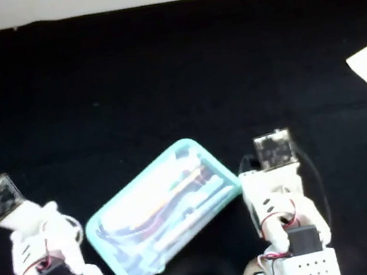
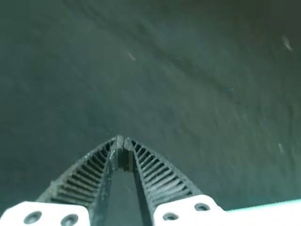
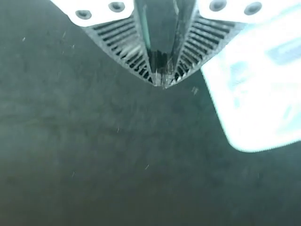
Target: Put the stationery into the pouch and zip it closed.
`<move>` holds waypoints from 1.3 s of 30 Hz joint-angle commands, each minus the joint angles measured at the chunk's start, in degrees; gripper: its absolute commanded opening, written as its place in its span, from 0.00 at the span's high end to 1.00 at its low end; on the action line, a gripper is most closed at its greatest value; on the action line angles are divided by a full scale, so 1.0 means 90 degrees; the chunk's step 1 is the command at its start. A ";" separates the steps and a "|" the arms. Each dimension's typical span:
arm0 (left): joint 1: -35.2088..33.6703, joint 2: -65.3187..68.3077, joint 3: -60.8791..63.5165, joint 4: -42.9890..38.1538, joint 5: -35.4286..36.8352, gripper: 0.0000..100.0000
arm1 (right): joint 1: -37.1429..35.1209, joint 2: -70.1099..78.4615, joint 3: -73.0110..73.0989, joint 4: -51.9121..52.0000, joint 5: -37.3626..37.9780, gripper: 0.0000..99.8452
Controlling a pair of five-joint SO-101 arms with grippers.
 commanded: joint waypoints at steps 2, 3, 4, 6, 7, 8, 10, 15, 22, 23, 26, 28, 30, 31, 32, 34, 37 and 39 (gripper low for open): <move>-0.0142 -0.0054 0.0083 0.0283 0.0068 0.99 | -0.0269 -0.0054 0.0904 0.0952 0.0068 0.99; -0.0142 -0.0054 0.0083 0.0391 0.0068 0.99 | -0.0269 -0.0054 0.0904 0.1216 0.0068 0.99; -0.0151 -0.0054 0.0083 0.0547 0.0068 0.99 | -0.0269 -0.0054 0.0904 0.1499 0.0068 0.99; -0.0151 -0.0054 0.0083 0.0977 0.0068 0.99 | -0.0259 -0.0063 0.0904 0.2027 0.0088 0.99; -0.0151 -0.0054 0.0083 0.1211 0.0068 0.99 | -0.0230 -0.0063 0.0904 0.2066 0.0098 0.99; -0.0151 -0.0054 0.0083 0.1465 0.0068 0.99 | -0.0210 -0.0063 0.0904 0.2027 0.0098 0.99; -0.0151 -0.0054 0.0083 0.1944 0.0068 0.99 | -0.0181 -0.0063 0.0904 0.2027 0.0068 0.99; -0.0181 -0.0054 0.0083 0.3057 0.0049 0.99 | 0.0259 -0.0063 0.0874 0.2193 0.0068 0.99; -0.0190 -0.0054 0.0083 0.3048 0.0059 0.99 | 0.1685 -0.0063 0.0835 0.2339 0.0059 0.99; -0.0190 -0.0054 0.0083 0.3048 0.0059 0.99 | 0.1695 -0.0063 0.0835 0.2339 0.0059 0.99; -0.0190 -0.0054 0.0083 0.3048 0.0059 0.99 | 0.1695 -0.0063 0.0835 0.2339 0.0088 0.99; -0.0190 -0.0054 0.0083 0.3048 0.0059 0.99 | 0.1695 -0.0063 0.0835 0.2339 0.0088 0.99; -0.0190 -0.0054 0.0083 0.3048 0.0059 0.99 | 0.1695 -0.0063 0.0835 0.2339 0.0088 0.99; -0.0190 -0.0054 0.0083 0.3048 0.0059 0.99 | 0.1695 -0.0063 0.0835 0.2339 0.0088 0.99; -0.0190 -0.0054 0.0083 0.3048 0.0059 0.99 | 0.1695 -0.0063 0.0835 0.2339 0.0088 0.99; -0.0190 -0.0054 0.0083 0.3048 0.0059 0.99 | 0.1695 -0.0063 0.0835 0.2339 0.0088 0.99; -0.0190 -0.0054 0.0083 0.3048 0.0059 0.99 | 0.1695 -0.0063 0.0835 0.2339 0.0088 0.99; -0.0190 -0.0054 0.0083 0.3048 0.0059 0.99 | 0.1695 -0.0063 0.0835 0.2339 0.0088 0.99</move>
